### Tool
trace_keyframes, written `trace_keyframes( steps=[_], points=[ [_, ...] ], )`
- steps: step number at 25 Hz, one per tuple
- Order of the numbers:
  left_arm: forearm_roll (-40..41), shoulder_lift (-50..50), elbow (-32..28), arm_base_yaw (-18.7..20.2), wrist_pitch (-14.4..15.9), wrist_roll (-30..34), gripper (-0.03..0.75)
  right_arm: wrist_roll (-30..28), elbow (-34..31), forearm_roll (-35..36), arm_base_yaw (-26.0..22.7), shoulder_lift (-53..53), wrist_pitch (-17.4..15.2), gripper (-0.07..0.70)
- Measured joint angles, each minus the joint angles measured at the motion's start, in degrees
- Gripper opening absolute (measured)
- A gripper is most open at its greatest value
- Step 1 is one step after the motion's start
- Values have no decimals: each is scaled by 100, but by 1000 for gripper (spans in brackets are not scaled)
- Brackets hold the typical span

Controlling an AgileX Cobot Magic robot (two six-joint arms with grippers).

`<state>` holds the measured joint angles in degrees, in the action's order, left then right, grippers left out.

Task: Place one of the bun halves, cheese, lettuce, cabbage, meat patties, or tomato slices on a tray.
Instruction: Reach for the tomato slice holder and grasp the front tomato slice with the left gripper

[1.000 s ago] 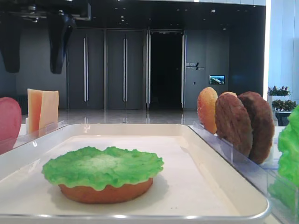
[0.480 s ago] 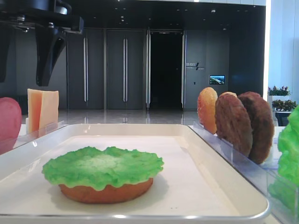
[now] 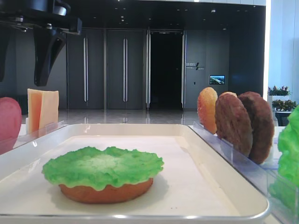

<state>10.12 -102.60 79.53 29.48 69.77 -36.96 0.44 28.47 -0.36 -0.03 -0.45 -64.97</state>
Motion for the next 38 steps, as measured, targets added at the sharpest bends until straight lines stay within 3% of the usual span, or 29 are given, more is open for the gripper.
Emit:
trace_keyframes(
  steps=[38],
  points=[
    [175,-269,-356,0,-25,4,486,7,0,0,0,0,0,535]
  ],
)
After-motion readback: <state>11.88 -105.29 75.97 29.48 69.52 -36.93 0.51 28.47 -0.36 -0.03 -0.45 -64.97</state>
